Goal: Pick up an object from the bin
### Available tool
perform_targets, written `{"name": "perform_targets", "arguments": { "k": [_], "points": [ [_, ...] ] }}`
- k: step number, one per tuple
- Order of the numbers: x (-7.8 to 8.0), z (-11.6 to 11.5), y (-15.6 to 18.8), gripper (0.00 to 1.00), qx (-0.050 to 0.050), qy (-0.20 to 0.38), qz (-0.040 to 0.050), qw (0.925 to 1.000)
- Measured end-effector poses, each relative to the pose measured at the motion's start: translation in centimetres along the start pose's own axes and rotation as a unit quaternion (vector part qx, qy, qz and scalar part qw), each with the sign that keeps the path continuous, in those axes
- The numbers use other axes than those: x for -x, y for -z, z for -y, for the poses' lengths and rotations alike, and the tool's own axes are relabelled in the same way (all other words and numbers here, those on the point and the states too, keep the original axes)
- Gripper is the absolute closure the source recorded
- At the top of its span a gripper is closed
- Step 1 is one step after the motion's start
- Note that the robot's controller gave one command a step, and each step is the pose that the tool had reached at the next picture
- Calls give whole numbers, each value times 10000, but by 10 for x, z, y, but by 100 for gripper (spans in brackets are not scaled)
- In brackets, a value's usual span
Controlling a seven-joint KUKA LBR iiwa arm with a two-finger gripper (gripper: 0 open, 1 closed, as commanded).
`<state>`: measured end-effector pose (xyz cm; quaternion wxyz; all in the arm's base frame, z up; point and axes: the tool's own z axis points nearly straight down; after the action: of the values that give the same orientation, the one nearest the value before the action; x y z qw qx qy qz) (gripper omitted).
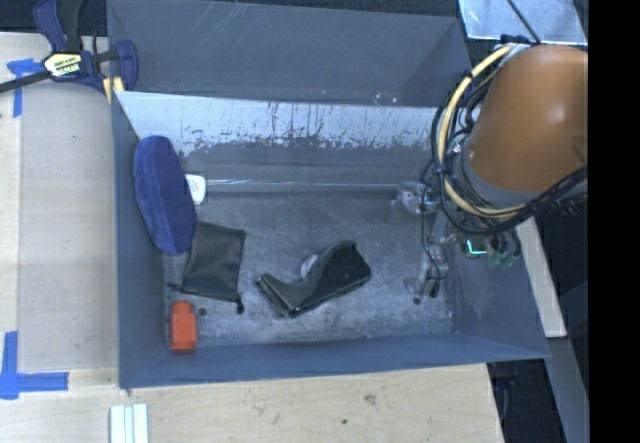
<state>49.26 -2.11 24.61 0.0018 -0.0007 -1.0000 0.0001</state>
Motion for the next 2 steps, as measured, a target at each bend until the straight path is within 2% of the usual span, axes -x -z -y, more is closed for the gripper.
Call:
{"name": "perform_targets", "arguments": {
  "k": [1,2],
  "points": [
    [40,-36,-166,0,4,1444,-1,9895],
    [41,-35,-162,100,-4,1439,22,9896]
  ]
}}
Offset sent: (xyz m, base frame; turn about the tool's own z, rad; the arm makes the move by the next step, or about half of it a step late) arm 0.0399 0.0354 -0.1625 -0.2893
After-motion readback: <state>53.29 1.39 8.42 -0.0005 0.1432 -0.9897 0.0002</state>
